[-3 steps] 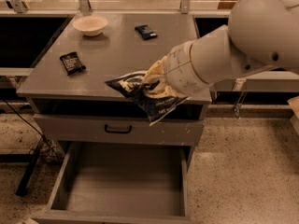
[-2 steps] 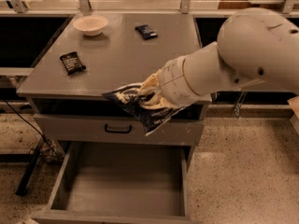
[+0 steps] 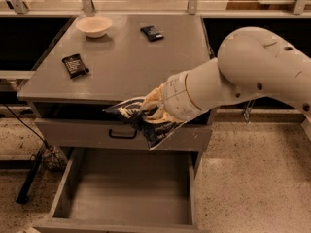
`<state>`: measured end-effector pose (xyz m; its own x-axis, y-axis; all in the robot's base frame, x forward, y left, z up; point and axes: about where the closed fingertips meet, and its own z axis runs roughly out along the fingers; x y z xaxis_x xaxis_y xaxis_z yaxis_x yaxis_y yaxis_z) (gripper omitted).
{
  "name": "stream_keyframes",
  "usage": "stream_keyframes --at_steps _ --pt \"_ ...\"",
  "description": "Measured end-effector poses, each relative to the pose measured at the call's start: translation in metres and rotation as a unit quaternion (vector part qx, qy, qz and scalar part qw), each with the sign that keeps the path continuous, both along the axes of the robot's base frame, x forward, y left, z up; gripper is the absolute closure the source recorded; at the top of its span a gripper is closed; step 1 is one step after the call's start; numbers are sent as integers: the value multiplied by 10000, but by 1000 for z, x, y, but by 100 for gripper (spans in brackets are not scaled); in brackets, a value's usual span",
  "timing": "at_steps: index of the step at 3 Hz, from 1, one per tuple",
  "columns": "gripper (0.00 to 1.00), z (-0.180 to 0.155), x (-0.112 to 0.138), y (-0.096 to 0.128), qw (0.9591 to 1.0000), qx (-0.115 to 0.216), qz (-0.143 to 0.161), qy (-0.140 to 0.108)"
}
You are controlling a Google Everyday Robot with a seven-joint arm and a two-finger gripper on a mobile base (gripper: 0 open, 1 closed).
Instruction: Place blue chip bag into middle drawer
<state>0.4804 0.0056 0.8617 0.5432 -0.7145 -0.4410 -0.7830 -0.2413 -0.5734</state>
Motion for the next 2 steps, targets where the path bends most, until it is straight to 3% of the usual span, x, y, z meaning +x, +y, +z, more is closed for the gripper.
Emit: stream_keyframes --at_steps 2 --pt "100 -39 -21 19 9991 301 71 299"
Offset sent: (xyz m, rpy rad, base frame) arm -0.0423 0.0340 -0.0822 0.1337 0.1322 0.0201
